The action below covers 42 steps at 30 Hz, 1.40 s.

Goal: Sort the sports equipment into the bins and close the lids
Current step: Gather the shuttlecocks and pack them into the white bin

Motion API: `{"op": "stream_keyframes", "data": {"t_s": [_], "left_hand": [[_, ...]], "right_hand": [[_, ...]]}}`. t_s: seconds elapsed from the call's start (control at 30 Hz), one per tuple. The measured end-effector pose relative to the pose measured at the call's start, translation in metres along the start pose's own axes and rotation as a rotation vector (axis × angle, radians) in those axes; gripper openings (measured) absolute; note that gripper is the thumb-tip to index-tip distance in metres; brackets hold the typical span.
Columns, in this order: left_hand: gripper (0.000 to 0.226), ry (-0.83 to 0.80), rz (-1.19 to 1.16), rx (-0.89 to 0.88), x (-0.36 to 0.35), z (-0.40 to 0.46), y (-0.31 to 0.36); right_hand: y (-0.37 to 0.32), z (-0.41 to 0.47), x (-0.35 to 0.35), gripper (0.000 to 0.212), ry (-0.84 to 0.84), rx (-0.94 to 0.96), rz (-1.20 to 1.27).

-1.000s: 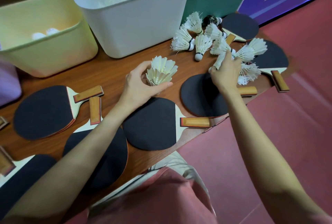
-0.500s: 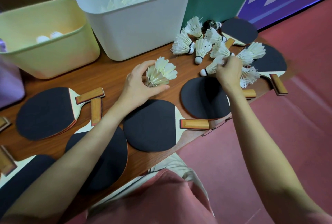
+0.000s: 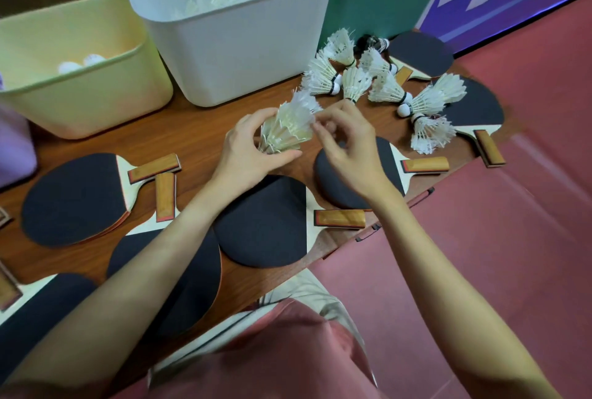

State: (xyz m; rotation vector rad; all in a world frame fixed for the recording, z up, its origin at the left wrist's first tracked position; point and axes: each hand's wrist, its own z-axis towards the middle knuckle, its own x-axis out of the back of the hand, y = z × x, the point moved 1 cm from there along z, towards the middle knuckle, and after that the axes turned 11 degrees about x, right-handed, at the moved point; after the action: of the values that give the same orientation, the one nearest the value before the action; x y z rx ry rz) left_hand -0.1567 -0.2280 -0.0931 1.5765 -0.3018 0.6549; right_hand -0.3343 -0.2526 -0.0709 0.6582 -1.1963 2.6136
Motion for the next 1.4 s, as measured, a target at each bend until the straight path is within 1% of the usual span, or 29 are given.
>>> {"op": "stream_keyframes", "data": {"t_s": [0.07,0.1,0.2,0.27,0.33,0.37,0.4,0.43,0.5,0.57,0.63,0.67,0.73,0.8,0.87,0.93,1.0,1.07,1.13,1.2,1.3,1.4], "left_hand": [[0.069,0.020,-0.018,0.004,-0.002,0.000,0.002],[0.069,0.028,-0.037,0.011,-0.003,0.000,0.002],[0.070,0.033,-0.066,0.033,-0.007,0.001,0.005],[0.071,0.014,-0.077,0.044,-0.011,0.002,0.008],[0.071,0.002,-0.087,0.041,-0.016,0.002,0.011],[0.070,-0.005,-0.085,0.036,-0.018,0.002,0.013],[0.070,-0.011,-0.080,0.032,-0.020,0.002,0.014],[0.070,-0.018,-0.077,0.027,-0.022,0.002,0.015],[0.070,-0.029,-0.071,0.023,-0.023,0.002,0.016],[0.070,-0.032,-0.069,0.025,-0.023,0.003,0.018],[0.070,-0.025,-0.071,0.028,-0.022,0.003,0.019],[0.070,-0.020,-0.069,0.029,-0.021,0.003,0.020],[0.070,-0.004,-0.046,0.031,-0.017,0.003,0.019],[0.070,0.023,-0.026,0.037,-0.012,0.003,0.016],[0.071,0.050,-0.012,0.050,-0.008,0.003,0.012],[0.072,0.067,0.005,0.051,-0.003,0.002,0.009],[0.072,0.083,0.026,0.048,0.001,0.002,0.007],[0.072,0.101,0.056,0.049,0.007,0.000,0.004],[0.072,0.109,0.079,0.051,0.013,-0.002,0.001],[0.072,0.117,0.095,0.059,0.019,-0.006,-0.002],[0.071,0.145,0.094,0.079,0.027,-0.014,-0.008],[0.070,0.157,0.095,0.073,0.036,-0.015,-0.010]], "right_hand": [[-0.001,-0.001,0.003,0.011,-0.028,0.011,0.017],[-0.002,-0.001,0.006,0.015,-0.012,0.017,0.010],[0.007,-0.003,0.021,0.021,0.134,-0.033,-0.064],[0.024,-0.009,0.033,0.022,0.295,-0.153,-0.155],[0.041,-0.018,0.043,0.023,0.473,-0.335,-0.236],[0.048,-0.024,0.048,0.025,0.527,-0.430,-0.283],[0.054,-0.028,0.051,0.028,0.535,-0.516,-0.341],[0.059,-0.032,0.053,0.031,0.495,-0.587,-0.398],[0.068,-0.035,0.055,0.036,0.344,-0.687,-0.444],[0.078,-0.034,0.055,0.043,0.203,-0.736,-0.430],[0.087,-0.032,0.056,0.045,0.102,-0.745,-0.433],[0.089,-0.030,0.056,0.042,0.076,-0.730,-0.440],[0.089,-0.027,0.056,0.034,0.078,-0.706,-0.453],[0.082,-0.025,0.055,0.035,0.105,-0.694,-0.459],[0.070,-0.025,0.053,0.035,0.124,-0.638,-0.497],[0.054,-0.026,0.048,0.034,0.146,-0.532,-0.535],[0.037,-0.025,0.043,0.035,0.207,-0.408,-0.517],[0.020,-0.020,0.037,0.032,0.308,-0.238,-0.394],[0.008,-0.012,0.032,0.023,0.411,-0.076,-0.250],[0.000,-0.003,0.024,0.019,0.456,0.001,-0.197],[-0.007,0.009,0.010,0.017,0.401,0.053,-0.160],[-0.010,0.020,-0.004,0.016,0.263,0.084,-0.092]]}}
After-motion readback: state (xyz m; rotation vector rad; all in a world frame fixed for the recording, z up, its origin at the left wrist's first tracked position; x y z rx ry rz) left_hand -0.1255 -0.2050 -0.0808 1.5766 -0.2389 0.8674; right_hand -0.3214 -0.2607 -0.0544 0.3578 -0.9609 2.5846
